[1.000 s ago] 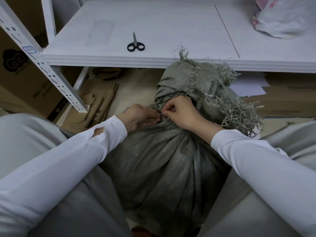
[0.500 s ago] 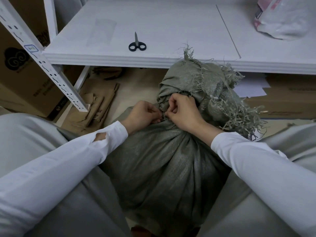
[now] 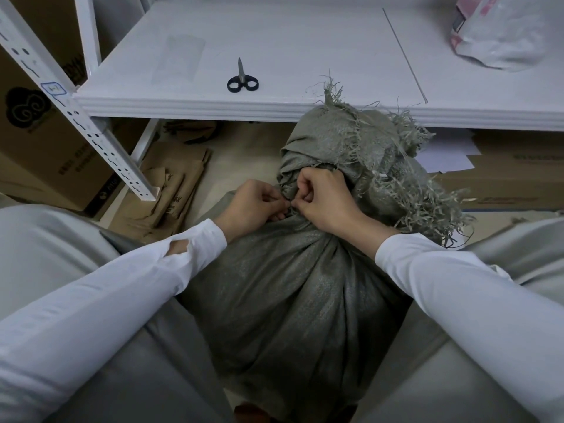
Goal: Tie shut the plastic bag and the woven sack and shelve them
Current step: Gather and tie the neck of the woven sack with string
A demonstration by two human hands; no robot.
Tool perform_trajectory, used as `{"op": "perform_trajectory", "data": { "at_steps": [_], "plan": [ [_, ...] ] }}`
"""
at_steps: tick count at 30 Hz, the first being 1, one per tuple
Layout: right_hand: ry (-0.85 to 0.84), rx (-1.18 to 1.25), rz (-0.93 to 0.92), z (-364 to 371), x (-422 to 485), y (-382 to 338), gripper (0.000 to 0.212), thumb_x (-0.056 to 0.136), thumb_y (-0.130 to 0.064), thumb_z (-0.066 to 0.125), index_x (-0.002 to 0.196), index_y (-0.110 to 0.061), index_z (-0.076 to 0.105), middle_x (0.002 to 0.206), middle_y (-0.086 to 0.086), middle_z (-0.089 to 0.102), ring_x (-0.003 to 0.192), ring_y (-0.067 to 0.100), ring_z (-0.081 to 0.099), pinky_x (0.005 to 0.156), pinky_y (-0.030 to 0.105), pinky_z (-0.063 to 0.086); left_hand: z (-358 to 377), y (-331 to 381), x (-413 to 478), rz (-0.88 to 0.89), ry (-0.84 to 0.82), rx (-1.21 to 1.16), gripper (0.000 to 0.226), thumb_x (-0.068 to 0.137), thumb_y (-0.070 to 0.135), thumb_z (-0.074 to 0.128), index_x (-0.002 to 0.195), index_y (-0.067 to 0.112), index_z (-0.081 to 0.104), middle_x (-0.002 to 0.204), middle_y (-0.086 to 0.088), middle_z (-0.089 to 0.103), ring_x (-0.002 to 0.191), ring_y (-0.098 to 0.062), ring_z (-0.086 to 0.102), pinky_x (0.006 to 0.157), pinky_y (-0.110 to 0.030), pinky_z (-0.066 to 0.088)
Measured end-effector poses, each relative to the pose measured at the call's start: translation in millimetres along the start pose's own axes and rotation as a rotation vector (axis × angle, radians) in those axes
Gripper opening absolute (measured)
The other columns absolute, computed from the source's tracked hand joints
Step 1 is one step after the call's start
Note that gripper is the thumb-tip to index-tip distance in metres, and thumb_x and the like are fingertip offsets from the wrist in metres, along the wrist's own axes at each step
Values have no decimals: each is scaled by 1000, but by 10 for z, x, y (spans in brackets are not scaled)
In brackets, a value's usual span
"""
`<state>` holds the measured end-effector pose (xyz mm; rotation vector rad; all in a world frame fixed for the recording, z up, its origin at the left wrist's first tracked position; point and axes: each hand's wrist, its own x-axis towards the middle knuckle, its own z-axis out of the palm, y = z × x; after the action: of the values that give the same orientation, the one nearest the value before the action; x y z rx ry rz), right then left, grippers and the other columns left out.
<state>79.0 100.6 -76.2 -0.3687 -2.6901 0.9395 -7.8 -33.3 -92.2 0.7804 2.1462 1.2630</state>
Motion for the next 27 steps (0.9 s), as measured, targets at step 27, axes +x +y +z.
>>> {"op": "perform_trajectory", "data": {
  "at_steps": [27],
  "plan": [
    [-47,-58,-128,35,16,75,28,76,0,66,68,-20,48,67,-3,58,64,17,56,62,29,46,-28,-60,99,105,-28,212,8,87,5,66,80,3,68,68,-6,66,51,4,59,55,-10,48]
  ]
}}
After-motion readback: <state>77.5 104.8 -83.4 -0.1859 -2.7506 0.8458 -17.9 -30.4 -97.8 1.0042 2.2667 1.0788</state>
